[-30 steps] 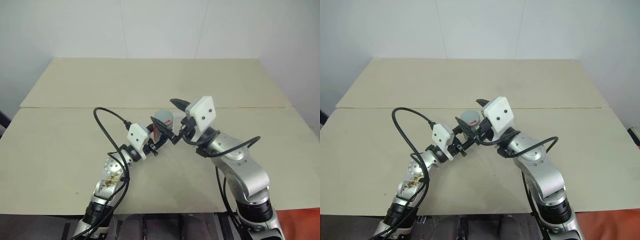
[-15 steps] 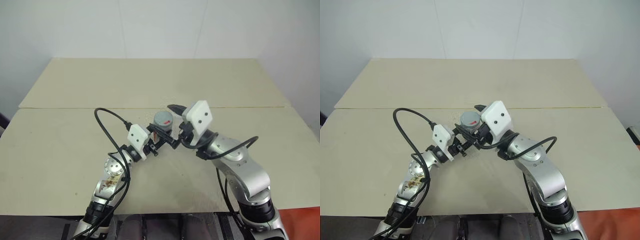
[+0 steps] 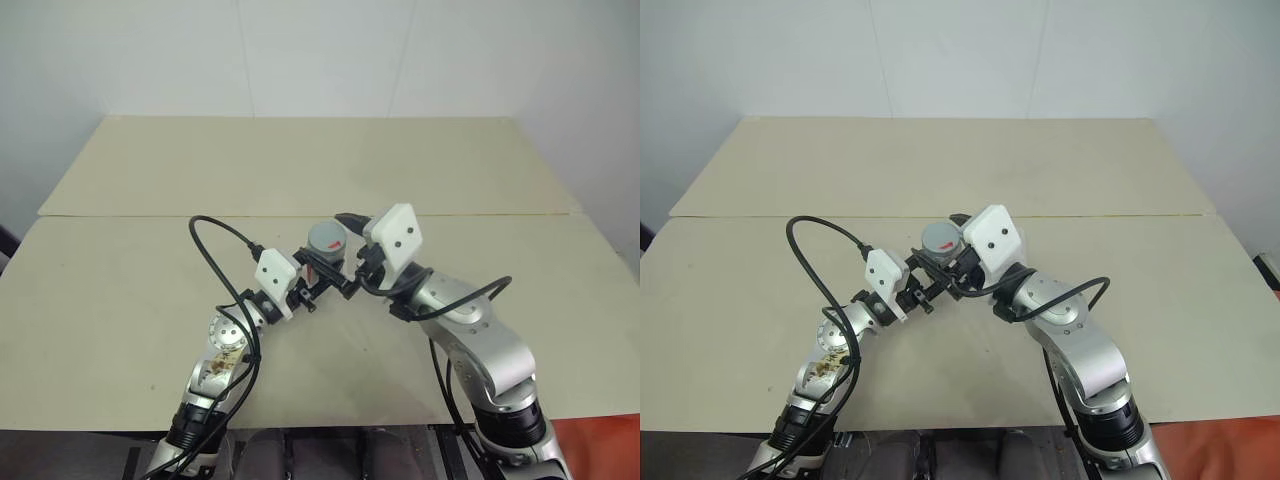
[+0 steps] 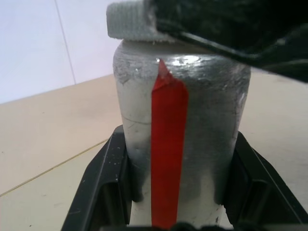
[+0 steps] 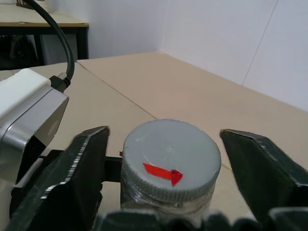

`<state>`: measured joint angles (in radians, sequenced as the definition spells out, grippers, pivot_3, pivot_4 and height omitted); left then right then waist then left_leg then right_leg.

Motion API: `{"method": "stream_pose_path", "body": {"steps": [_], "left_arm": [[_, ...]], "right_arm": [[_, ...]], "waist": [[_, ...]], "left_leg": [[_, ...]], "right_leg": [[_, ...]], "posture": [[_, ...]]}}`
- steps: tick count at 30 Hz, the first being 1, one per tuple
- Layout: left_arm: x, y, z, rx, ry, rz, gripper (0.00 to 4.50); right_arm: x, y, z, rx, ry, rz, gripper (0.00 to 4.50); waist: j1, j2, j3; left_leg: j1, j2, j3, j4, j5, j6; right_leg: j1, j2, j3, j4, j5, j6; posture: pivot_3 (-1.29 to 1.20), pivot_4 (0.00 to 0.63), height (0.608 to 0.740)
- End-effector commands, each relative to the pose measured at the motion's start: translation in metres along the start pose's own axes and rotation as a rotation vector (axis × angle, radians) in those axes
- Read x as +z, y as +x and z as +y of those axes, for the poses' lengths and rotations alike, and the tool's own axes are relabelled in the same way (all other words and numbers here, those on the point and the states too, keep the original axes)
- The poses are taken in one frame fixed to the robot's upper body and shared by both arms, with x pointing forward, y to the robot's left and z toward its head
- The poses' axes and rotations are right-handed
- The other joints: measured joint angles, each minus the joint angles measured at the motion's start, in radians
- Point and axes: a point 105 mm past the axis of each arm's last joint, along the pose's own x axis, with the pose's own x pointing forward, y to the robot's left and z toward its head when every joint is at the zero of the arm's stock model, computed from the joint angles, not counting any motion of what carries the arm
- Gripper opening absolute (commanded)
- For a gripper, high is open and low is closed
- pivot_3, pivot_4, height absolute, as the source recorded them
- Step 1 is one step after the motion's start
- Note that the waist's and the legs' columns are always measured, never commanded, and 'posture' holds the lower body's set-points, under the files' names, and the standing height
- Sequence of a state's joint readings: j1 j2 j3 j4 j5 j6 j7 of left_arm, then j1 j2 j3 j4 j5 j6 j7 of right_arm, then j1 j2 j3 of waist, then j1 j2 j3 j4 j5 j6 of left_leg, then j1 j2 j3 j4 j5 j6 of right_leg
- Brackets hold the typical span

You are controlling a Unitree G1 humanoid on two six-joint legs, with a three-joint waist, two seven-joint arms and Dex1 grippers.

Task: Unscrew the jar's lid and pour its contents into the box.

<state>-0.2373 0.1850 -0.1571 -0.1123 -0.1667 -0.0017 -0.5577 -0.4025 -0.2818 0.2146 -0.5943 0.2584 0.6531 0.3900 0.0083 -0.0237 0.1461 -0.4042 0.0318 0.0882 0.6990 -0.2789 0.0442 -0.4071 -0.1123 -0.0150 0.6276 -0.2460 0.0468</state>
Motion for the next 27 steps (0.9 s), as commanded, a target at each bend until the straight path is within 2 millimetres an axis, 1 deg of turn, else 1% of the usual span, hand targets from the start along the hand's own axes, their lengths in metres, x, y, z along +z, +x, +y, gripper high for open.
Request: {"method": "stream_pose_path", "body": {"steps": [1, 2, 6, 10, 13, 16, 19, 21, 23, 27], "left_arm": [[0.013, 0.002, 0.000, -0.001, 0.023, -0.056, 2.01], [0.013, 0.002, 0.000, 0.000, 0.022, -0.056, 2.01], [0.013, 0.003, -0.001, -0.007, 0.023, -0.056, 2.01], [0.013, 0.003, -0.001, -0.020, 0.021, -0.054, 2.01], [0.013, 0.003, 0.002, -0.014, 0.004, -0.056, 2.01], [0.013, 0.004, 0.005, -0.002, 0.003, -0.058, 2.01], [0.013, 0.005, 0.003, -0.011, 0.007, -0.057, 2.01], [0.013, 0.005, 0.002, -0.021, 0.012, -0.057, 2.01], [0.014, 0.004, 0.001, -0.026, 0.013, -0.058, 2.01], [0.014, 0.002, -0.001, -0.040, 0.018, -0.054, 2.01]], "right_arm": [[0.008, -0.002, -0.001, -0.010, 0.009, -0.033, 2.87], [0.007, -0.002, -0.001, -0.010, 0.009, -0.032, 2.77], [0.005, -0.003, 0.000, 0.012, 0.007, -0.027, 2.77], [0.005, -0.005, -0.005, 0.072, 0.013, -0.037, 2.77], [0.009, -0.003, -0.007, 0.202, 0.017, -0.057, 2.77], [0.012, -0.001, -0.005, 0.367, 0.005, -0.075, 2.77], [0.011, 0.002, -0.007, 0.517, 0.006, -0.093, 2.77], [0.009, 0.003, -0.010, 0.576, 0.012, -0.098, 2.77], [0.009, 0.004, -0.013, 0.688, 0.040, -0.112, 2.77], [0.012, 0.007, -0.018, 0.895, 0.039, -0.143, 2.77]], "waist": [[0.000, 0.000, 0.000], [0.000, 0.000, 0.000], [0.000, 0.000, 0.000], [0.000, 0.000, 0.000], [-0.001, 0.000, 0.000], [-0.002, 0.000, 0.000], [-0.003, 0.000, 0.000], [-0.003, 0.000, 0.000], [-0.004, 0.000, 0.000], [-0.006, 0.000, 0.000]], "left_leg": [[0.000, 0.000, 0.000, 0.000, 0.000, 0.000], [0.000, 0.000, 0.000, 0.000, 0.000, 0.000], [0.000, 0.000, 0.000, 0.000, 0.000, 0.000], [0.000, 0.000, 0.000, 0.000, 0.000, 0.000], [0.000, 0.000, 0.000, 0.000, 0.000, 0.000], [0.001, 0.000, 0.000, 0.000, 0.000, 0.001], [0.001, 0.000, 0.000, 0.000, 0.000, 0.001], [0.001, 0.000, 0.000, 0.000, 0.000, 0.001], [0.001, 0.000, 0.000, 0.000, 0.000, 0.001], [0.001, 0.000, 0.000, 0.000, 0.000, 0.000]], "right_leg": [[0.000, 0.000, 0.000, 0.000, 0.000, 0.000], [0.000, 0.000, 0.000, 0.000, 0.000, 0.000], [0.000, 0.000, 0.000, 0.000, 0.000, 0.000], [0.000, 0.000, 0.000, 0.000, 0.000, 0.000], [0.001, 0.000, 0.000, 0.000, 0.000, 0.000], [0.001, 0.000, 0.000, 0.000, 0.000, 0.000], [0.001, 0.001, 0.000, 0.000, 0.000, 0.000], [0.001, 0.001, 0.000, -0.001, 0.000, 0.000], [0.001, 0.001, 0.000, 0.000, 0.000, 0.000], [0.002, 0.001, 0.000, 0.000, 0.000, 0.000]], "posture": [[0.00, 0.150, 0.740], [0.00, 0.150, 0.740], [0.00, 0.150, 0.740], [0.00, 0.150, 0.740], [0.00, 0.150, 0.740], [0.00, 0.150, 0.740], [0.00, 0.150, 0.740], [0.00, 0.150, 0.740], [0.00, 0.150, 0.740], [0.00, 0.150, 0.740]]}}
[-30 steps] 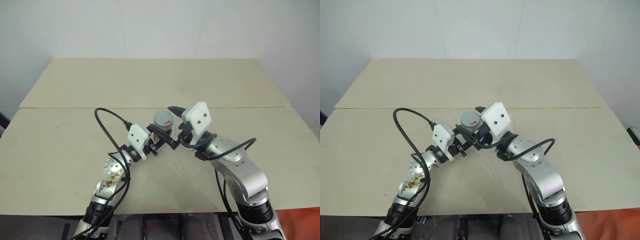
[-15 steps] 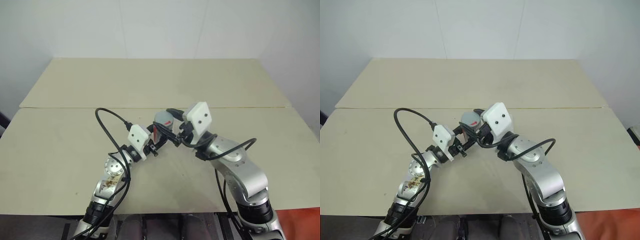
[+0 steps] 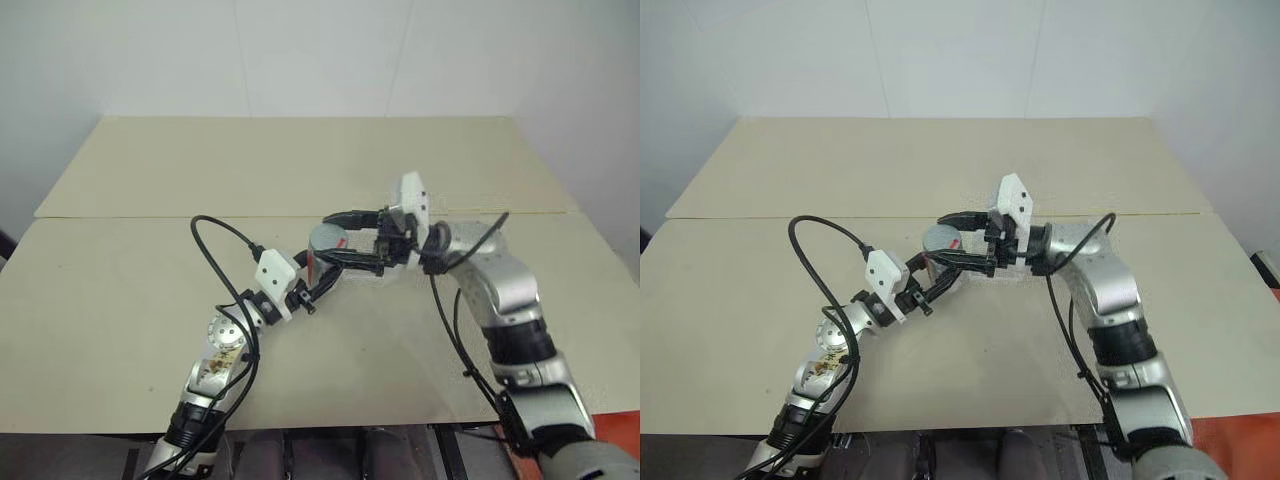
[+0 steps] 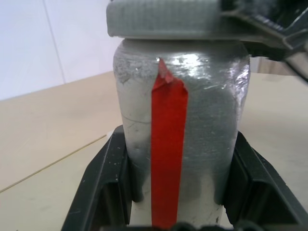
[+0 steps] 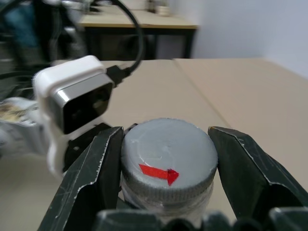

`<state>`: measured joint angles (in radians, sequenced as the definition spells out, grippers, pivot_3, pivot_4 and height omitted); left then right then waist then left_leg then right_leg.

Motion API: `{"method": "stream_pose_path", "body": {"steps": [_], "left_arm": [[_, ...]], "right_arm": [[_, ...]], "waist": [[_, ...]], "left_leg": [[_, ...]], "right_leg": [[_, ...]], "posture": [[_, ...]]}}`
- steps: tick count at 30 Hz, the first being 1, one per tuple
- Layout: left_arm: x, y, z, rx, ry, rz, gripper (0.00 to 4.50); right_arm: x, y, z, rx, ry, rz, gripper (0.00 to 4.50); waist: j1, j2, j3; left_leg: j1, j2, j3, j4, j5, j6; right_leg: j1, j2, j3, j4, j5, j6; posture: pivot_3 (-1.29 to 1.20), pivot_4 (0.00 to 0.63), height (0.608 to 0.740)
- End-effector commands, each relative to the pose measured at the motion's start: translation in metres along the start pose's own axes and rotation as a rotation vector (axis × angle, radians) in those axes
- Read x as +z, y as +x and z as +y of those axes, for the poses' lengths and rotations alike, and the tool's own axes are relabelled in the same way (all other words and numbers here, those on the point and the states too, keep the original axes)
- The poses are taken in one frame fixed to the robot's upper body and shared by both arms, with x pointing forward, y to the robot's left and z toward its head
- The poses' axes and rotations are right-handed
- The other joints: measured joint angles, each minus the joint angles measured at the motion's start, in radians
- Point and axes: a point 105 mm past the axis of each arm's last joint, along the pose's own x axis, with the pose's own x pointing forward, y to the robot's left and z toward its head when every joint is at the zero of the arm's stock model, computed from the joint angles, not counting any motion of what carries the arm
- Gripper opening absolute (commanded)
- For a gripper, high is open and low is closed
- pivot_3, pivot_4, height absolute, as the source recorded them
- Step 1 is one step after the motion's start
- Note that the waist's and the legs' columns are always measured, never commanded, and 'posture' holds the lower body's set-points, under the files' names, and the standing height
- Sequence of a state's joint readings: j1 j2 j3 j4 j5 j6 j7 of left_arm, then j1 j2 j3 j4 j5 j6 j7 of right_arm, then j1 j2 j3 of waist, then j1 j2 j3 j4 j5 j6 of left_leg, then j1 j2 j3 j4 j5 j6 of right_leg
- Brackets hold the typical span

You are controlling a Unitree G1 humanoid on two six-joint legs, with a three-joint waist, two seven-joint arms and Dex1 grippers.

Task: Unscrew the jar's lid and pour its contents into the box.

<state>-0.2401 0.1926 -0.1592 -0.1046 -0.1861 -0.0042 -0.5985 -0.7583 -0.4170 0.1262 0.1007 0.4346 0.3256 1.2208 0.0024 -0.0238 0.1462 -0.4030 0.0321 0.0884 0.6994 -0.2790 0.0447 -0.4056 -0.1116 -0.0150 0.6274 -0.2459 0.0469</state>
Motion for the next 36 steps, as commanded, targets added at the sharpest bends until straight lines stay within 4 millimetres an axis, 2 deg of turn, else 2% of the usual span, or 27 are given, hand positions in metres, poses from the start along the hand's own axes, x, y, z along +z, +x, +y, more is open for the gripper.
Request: {"method": "stream_pose_path", "body": {"steps": [1, 7, 13, 19, 21, 25, 31, 36], "left_arm": [[0.015, 0.003, 0.002, 0.000, 0.032, -0.050, 2.01], [0.016, 0.003, 0.000, -0.004, 0.027, -0.054, 2.01], [0.016, 0.003, -0.002, -0.008, 0.028, -0.055, 2.01], [0.015, 0.004, 0.001, 0.001, 0.033, -0.055, 2.01], [0.015, 0.004, 0.001, 0.001, 0.033, -0.056, 2.01], [0.014, 0.005, 0.001, -0.001, 0.029, -0.058, 2.01], [0.013, 0.005, 0.002, -0.002, 0.028, -0.057, 2.01], [0.013, 0.002, 0.004, 0.011, 0.036, -0.051, 2.01]], "right_arm": [[0.016, 0.008, 0.013, 0.277, -0.017, -0.101, 2.77], [0.019, 0.015, 0.004, 0.408, -0.046, -0.096, 2.77], [0.018, 0.019, -0.006, 0.385, -0.063, -0.115, 2.77], [0.021, 0.008, -0.012, 0.332, -0.096, -0.154, 2.77], [0.027, 0.003, -0.015, 0.320, -0.080, -0.163, 3.48], [0.039, -0.007, -0.015, 0.305, -0.102, -0.190, 4.49], [0.055, -0.031, -0.006, 0.234, -0.219, -0.214, 4.49], [0.063, -0.021, -0.005, -0.078, -0.297, -0.113, 4.49]], "waist": [[-0.001, 0.000, 0.000], [-0.002, 0.000, 0.000], [-0.004, 0.000, 0.000], [-0.004, 0.000, 0.000], [-0.003, 0.000, 0.000], [-0.002, 0.000, 0.000], [0.003, 0.000, 0.000], [0.004, 0.000, 0.000]], "left_leg": [[0.000, 0.000, 0.000, 0.000, 0.000, 0.000], [0.000, 0.000, 0.000, 0.000, 0.001, -0.001], [0.000, 0.001, 0.000, 0.000, 0.002, -0.003], [-0.001, 0.002, 0.000, 0.000, 0.003, -0.005], [-0.001, 0.002, 0.000, 0.000, 0.004, -0.007], [-0.001, 0.002, 0.000, 0.000, 0.004, -0.007], [-0.001, 0.002, 0.000, -0.001, 0.003, -0.005], [-0.001, 0.002, 0.001, -0.001, 0.001, -0.003]], "right_leg": [[0.000, 0.000, 0.000, 0.000, 0.000, 0.000], [0.000, 0.000, 0.000, 0.003, 0.000, 0.000], [0.000, 0.000, -0.001, 0.003, 0.000, 0.000], [0.000, -0.001, -0.001, 0.003, 0.000, 0.000], [0.000, -0.001, -0.001, 0.003, 0.000, 0.000], [0.000, -0.001, -0.001, 0.003, 0.000, 0.000], [0.000, -0.001, -0.001, 0.003, 0.000, 0.000], [-0.001, -0.002, 0.000, 0.003, 0.000, 0.000]], "posture": [[0.00, 0.150, 0.740], [0.00, 0.150, 0.740], [0.00, 0.150, 0.740], [0.00, 0.150, 0.740], [0.00, 0.150, 0.740], [0.00, 0.150, 0.740], [0.00, 0.150, 0.740], [0.00, 0.150, 0.740]]}}
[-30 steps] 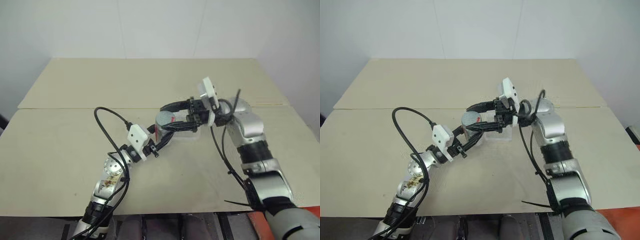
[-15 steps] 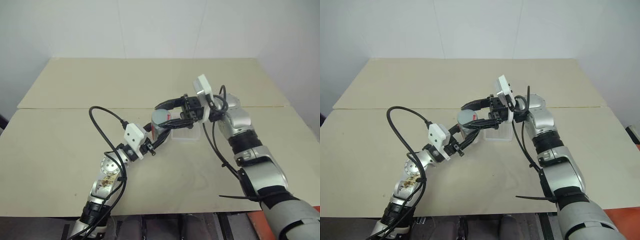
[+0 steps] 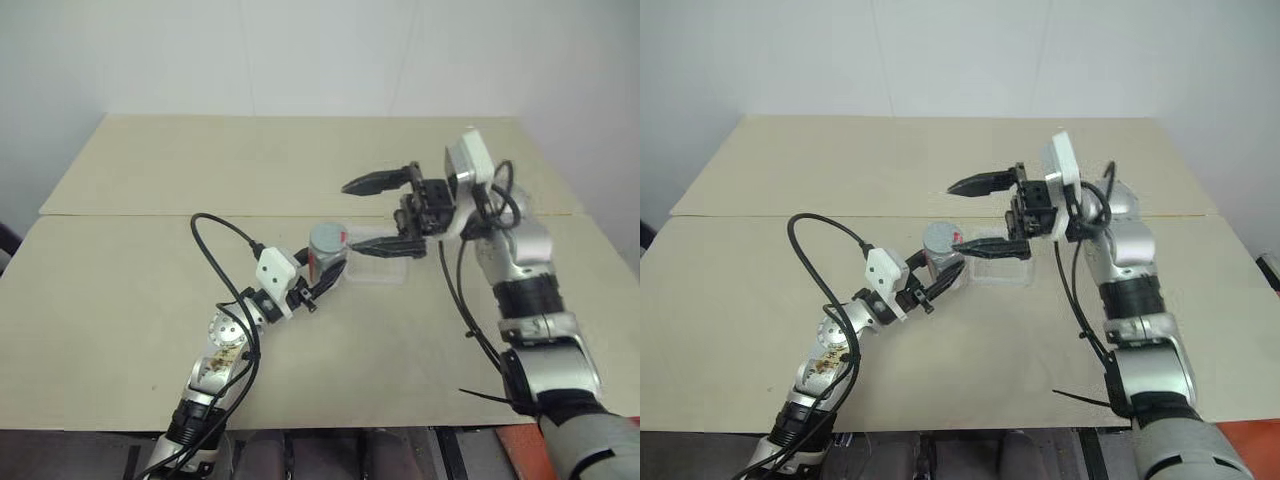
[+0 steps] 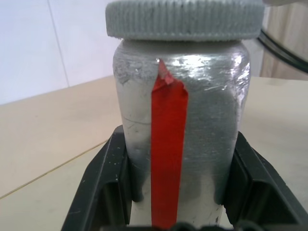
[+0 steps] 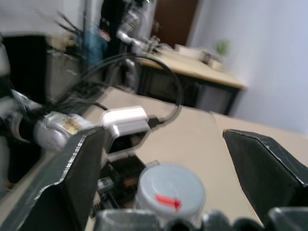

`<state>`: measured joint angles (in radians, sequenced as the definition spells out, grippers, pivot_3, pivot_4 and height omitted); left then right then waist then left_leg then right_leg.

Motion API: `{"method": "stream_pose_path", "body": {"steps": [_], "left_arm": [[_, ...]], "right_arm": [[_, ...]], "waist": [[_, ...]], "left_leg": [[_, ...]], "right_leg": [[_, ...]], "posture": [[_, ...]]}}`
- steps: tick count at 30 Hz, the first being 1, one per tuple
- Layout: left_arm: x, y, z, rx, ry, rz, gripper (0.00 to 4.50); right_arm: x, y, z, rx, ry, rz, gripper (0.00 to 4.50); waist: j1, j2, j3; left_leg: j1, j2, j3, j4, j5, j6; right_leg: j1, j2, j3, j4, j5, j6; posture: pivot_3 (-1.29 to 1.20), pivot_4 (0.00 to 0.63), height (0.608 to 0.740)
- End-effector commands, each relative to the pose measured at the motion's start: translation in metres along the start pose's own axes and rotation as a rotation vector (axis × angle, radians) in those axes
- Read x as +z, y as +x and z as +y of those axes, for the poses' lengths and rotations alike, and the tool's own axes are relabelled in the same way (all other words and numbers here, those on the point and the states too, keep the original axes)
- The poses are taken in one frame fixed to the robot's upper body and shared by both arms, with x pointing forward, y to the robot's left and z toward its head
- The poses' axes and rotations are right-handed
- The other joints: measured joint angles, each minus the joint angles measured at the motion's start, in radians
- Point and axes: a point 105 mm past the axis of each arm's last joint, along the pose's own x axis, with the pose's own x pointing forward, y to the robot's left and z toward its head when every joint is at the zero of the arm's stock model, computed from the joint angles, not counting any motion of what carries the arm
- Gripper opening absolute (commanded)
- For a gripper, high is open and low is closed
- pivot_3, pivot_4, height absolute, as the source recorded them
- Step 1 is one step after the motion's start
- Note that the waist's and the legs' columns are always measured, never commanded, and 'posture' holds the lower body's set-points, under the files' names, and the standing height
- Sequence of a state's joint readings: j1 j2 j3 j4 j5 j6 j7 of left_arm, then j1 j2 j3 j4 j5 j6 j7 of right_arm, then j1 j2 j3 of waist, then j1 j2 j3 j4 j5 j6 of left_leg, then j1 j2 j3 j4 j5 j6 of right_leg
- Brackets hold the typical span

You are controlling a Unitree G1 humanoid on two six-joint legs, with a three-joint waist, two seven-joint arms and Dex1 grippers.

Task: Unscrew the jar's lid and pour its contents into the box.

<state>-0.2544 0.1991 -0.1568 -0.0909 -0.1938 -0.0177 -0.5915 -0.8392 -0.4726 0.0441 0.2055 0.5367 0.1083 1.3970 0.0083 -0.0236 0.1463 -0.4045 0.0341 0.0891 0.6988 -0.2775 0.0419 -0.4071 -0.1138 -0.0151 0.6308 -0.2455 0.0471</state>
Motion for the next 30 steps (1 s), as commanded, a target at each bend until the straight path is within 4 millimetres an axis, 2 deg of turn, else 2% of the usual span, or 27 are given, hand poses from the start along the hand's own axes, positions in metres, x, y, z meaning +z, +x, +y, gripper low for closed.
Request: {"method": "stream_pose_path", "body": {"steps": [1, 3, 6, 9, 12, 16, 30], "left_arm": [[0.012, 0.001, 0.001, 0.007, 0.029, -0.041, 2.01], [0.012, 0.000, 0.001, 0.011, 0.031, -0.042, 2.01], [0.013, 0.001, 0.002, 0.022, 0.033, -0.045, 2.01], [0.012, 0.002, 0.003, 0.029, 0.035, -0.043, 2.01], [0.011, 0.003, 0.004, 0.027, 0.036, -0.040, 2.01], [0.011, 0.005, 0.004, 0.018, 0.038, -0.044, 2.01], [0.013, 0.008, 0.003, 0.010, 0.030, -0.058, 2.01]], "right_arm": [[0.024, 0.013, -0.003, -0.205, -0.094, 0.062, 4.49], [0.025, 0.018, 0.001, -0.285, -0.096, 0.085, 4.49], [0.016, 0.028, 0.014, -0.439, -0.080, 0.156, 4.49], [0.018, 0.035, 0.028, -0.513, -0.025, 0.112, 4.49], [0.015, 0.039, 0.033, -0.568, -0.036, 0.145, 4.49], [0.007, 0.040, 0.033, -0.631, -0.035, 0.179, 4.49], [-0.018, 0.046, 0.025, -0.695, 0.013, 0.223, 4.49]], "waist": [[-0.001, 0.000, 0.000], [-0.001, 0.000, 0.000], [0.002, 0.000, 0.000], [0.002, 0.000, 0.000], [0.002, 0.000, 0.000], [0.002, 0.000, 0.000], [0.000, 0.000, 0.000]], "left_leg": [[0.000, 0.000, 0.000, 0.000, 0.000, 0.000], [0.000, 0.000, 0.000, -0.001, 0.003, -0.005], [0.000, 0.000, 0.000, -0.001, 0.003, -0.004], [0.000, 0.000, 0.000, -0.001, 0.001, -0.002], [-0.001, -0.001, 0.000, 0.000, -0.001, 0.001], [0.000, -0.002, 0.000, 0.000, -0.001, 0.002], [0.000, -0.002, -0.001, 0.000, -0.001, 0.002]], "right_leg": [[-0.001, 0.000, 0.000, 0.000, 0.000, 0.000], [-0.002, 0.000, 0.000, 0.000, 0.000, 0.000], [-0.002, 0.000, 0.000, -0.001, 0.000, 0.000], [-0.002, 0.000, 0.000, -0.001, 0.000, 0.000], [-0.002, 0.000, 0.001, -0.001, 0.000, 0.000], [-0.001, 0.001, 0.000, -0.002, 0.000, 0.000], [-0.001, 0.002, 0.000, -0.003, 0.000, 0.000]], "posture": [[0.00, 0.150, 0.740], [0.00, 0.150, 0.740], [0.00, 0.150, 0.740], [0.00, 0.150, 0.740], [0.00, 0.150, 0.740], [0.00, 0.150, 0.740], [0.00, 0.150, 0.740]]}}
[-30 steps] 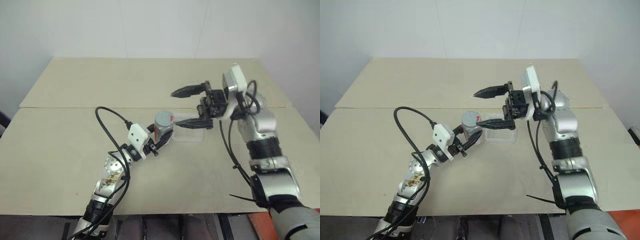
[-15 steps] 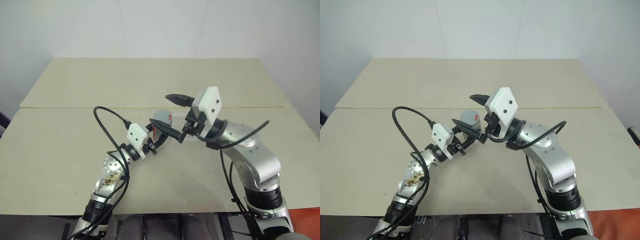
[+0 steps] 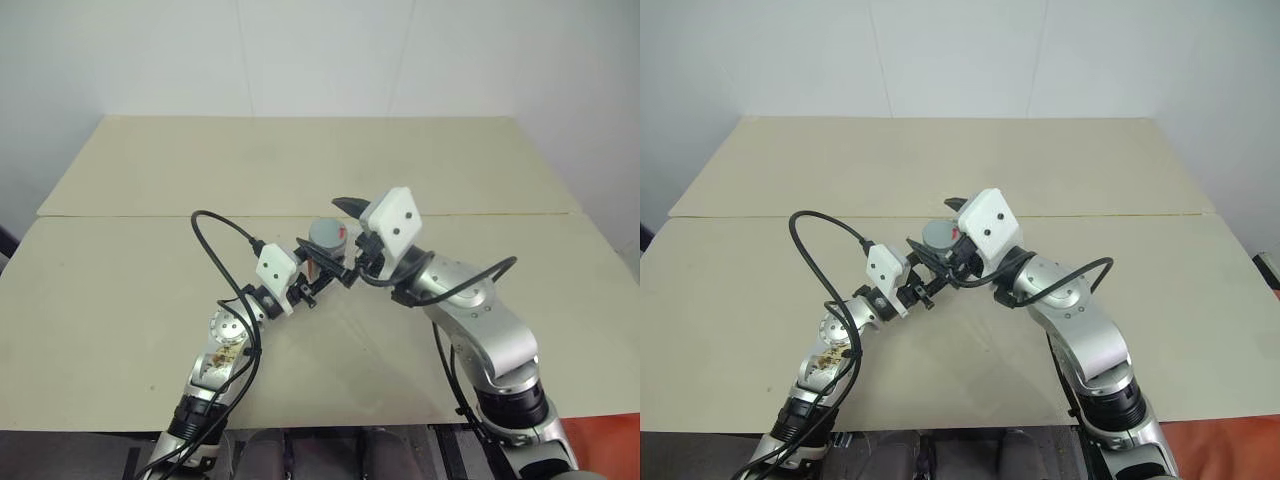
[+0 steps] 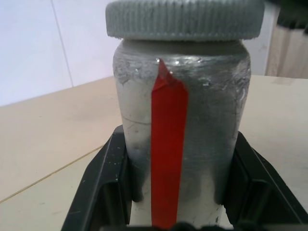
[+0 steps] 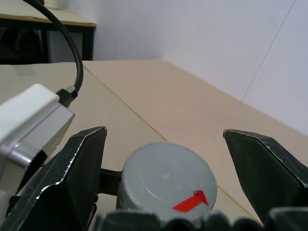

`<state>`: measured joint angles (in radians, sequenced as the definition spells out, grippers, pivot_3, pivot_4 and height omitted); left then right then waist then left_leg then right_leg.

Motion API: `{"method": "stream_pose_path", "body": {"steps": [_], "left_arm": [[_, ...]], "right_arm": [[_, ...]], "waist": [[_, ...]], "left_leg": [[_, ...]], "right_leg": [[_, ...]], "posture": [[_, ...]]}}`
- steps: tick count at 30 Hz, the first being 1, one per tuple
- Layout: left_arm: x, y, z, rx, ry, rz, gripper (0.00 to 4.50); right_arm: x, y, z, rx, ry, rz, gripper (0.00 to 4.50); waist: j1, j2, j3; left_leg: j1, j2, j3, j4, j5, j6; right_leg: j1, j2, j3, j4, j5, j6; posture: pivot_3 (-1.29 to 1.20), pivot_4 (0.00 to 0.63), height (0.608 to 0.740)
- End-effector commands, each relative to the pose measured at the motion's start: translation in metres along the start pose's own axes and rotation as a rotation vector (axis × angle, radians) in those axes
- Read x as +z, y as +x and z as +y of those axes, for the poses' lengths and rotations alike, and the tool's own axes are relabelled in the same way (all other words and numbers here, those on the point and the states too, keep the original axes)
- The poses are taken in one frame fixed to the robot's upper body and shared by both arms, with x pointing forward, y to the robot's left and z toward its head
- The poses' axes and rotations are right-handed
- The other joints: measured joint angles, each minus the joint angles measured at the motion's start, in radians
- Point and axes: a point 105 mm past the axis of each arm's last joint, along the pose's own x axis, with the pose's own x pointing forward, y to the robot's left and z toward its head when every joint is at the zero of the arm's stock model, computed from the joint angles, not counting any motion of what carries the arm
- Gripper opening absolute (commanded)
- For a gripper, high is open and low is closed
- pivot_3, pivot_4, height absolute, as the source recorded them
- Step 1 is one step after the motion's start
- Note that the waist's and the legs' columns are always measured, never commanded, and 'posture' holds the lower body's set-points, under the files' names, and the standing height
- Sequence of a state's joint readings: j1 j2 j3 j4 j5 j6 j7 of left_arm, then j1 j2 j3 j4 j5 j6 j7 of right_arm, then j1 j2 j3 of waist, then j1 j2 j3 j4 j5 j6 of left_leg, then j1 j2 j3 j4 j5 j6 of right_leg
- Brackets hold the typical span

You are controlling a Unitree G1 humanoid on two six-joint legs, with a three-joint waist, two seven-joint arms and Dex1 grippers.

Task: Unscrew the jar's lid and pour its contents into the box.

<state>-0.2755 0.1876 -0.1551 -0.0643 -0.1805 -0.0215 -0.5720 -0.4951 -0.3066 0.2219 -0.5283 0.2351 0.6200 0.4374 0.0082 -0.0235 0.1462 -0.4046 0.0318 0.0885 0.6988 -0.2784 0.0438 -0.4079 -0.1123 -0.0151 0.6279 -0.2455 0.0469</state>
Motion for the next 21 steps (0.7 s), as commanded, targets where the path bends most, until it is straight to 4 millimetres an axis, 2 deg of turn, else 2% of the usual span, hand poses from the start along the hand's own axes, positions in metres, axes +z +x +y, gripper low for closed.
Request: {"method": "stream_pose_path", "body": {"steps": [1, 21], "left_arm": [[0.014, 0.003, -0.001, -0.010, 0.025, -0.061, 2.01], [0.012, 0.002, 0.000, -0.002, 0.008, -0.052, 2.01]], "right_arm": [[0.009, 0.003, -0.003, -0.027, -0.024, -0.041, 4.49], [0.006, -0.003, -0.018, -0.087, 0.004, -0.040, 4.49]], "waist": [[0.000, 0.000, 0.000], [-0.002, 0.000, 0.000]], "left_leg": [[0.000, 0.000, 0.000, 0.000, 0.000, 0.000], [0.000, 0.000, 0.000, 0.000, 0.000, 0.000]], "right_leg": [[0.000, 0.000, 0.000, 0.000, 0.000, 0.000], [0.000, 0.000, 0.000, 0.000, 0.000, 0.000]], "posture": [[0.00, 0.150, 0.740], [0.00, 0.150, 0.740]]}}
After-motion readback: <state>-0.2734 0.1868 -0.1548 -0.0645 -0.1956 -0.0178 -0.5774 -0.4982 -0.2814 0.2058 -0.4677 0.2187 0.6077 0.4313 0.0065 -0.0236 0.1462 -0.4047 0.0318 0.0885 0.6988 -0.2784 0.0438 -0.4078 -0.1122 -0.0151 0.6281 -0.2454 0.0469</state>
